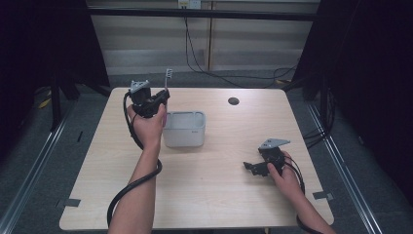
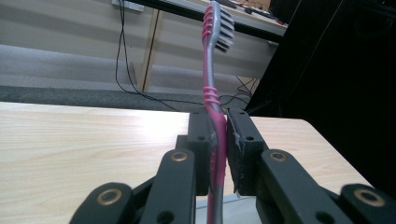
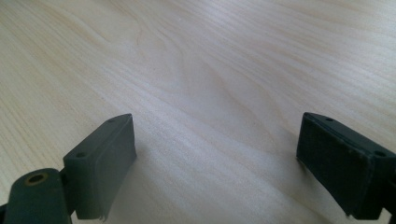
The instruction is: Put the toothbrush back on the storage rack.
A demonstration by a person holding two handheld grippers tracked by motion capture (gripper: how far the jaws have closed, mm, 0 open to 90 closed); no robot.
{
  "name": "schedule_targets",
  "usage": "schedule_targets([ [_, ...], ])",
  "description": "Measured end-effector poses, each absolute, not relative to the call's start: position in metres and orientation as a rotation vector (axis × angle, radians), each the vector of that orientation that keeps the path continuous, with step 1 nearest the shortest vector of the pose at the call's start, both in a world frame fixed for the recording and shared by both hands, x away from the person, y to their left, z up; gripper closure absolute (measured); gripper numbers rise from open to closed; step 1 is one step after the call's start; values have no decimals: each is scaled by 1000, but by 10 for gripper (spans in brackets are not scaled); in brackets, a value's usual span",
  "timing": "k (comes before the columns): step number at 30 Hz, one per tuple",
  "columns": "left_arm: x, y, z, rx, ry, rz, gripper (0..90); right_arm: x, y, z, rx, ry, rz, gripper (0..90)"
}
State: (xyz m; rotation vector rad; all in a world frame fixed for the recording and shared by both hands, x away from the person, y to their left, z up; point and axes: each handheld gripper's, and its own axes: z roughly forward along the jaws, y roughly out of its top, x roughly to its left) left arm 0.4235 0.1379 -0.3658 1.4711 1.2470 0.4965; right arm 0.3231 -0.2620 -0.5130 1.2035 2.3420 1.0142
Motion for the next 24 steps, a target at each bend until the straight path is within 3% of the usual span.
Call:
schedule_targets([
  [24, 436, 133, -388, 1465, 1260, 516, 806, 323, -262, -513, 1202, 2346, 1016, 112],
])
